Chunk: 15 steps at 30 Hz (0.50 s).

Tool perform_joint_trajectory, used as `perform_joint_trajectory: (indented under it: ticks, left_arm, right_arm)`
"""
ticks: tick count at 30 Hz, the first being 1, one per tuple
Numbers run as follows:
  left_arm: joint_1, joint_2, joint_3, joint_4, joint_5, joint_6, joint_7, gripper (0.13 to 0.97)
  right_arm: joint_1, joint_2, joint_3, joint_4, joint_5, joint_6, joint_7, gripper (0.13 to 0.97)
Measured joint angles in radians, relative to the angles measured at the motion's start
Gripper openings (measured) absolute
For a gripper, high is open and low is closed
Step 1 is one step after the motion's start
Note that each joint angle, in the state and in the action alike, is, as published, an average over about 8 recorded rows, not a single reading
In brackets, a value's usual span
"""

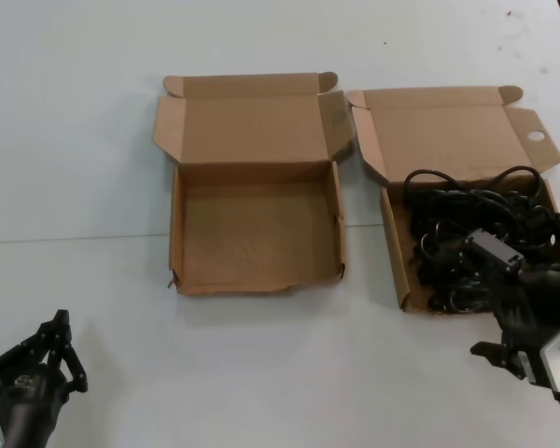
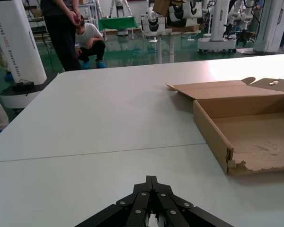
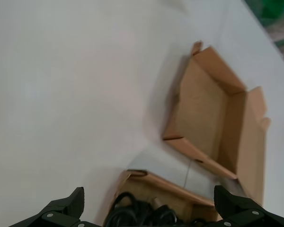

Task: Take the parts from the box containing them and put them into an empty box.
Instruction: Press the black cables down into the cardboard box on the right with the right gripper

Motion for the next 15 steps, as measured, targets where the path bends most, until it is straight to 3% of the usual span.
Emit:
perform_joint_trajectory:
  ticks: [10, 15]
  left_arm:
    - [0.0, 0.0, 0.0, 0.0, 0.0, 0.0, 0.0, 0.157]
    - [0.0, 0.0, 0.0, 0.0, 0.0, 0.0, 0.0, 0.156]
  right_arm:
    - [-0.162, -0.2, 0.439, -0.034, -0.291, -0.37, 0.0, 0.966]
    - [-0.201, -0.281, 0.57, -0.053, -0.384, -0.471, 0.0, 0.966]
